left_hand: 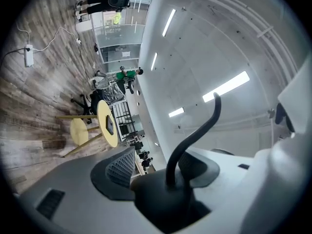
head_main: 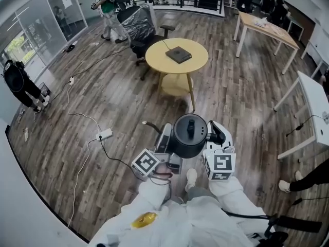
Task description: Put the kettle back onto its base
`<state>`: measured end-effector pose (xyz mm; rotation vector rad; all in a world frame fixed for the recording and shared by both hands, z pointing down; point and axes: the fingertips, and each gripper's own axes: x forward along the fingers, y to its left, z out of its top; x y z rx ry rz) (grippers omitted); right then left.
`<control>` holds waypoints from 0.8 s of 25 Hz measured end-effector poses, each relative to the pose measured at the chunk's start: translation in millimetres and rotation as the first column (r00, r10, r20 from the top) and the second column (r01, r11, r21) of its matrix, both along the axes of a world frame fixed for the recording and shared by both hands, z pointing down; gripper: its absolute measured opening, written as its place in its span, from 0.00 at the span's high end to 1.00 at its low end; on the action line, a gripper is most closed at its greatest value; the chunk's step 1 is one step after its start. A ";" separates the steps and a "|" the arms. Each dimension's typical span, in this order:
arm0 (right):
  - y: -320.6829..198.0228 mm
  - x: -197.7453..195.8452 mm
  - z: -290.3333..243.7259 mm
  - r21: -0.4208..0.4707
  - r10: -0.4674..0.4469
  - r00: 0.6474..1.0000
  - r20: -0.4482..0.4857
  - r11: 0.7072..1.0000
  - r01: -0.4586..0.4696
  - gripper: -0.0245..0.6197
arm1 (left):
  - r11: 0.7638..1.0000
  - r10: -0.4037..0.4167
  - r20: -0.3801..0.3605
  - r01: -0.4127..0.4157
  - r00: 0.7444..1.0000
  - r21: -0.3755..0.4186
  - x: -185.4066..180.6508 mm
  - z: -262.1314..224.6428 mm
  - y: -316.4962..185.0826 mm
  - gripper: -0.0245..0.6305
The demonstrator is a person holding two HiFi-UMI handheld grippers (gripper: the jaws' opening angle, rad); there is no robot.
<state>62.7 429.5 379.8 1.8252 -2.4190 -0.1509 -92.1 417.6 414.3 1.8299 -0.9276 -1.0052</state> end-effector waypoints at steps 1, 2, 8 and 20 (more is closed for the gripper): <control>-7.2 -0.1 0.3 0.001 -0.005 1.000 0.000 1.000 0.005 0.95 | 1.000 -0.003 -0.002 0.003 1.000 0.000 -0.1 0.8 -6.4 0.56; -14.5 -0.1 0.5 0.002 -0.011 1.000 -0.001 1.000 0.011 0.95 | 1.000 -0.005 -0.021 0.005 1.000 -0.010 1.0 1.1 -12.3 0.56; -57.9 0.9 -0.3 0.003 -0.041 0.999 -0.012 0.999 0.041 0.95 | 0.999 -0.026 -0.057 0.025 0.998 -0.024 4.4 0.9 -51.9 0.56; -168.8 33.9 -8.0 0.020 -0.085 0.996 -0.023 0.996 0.086 0.95 | 0.998 -0.060 -0.071 0.059 0.996 -0.016 39.3 -1.9 -158.2 0.56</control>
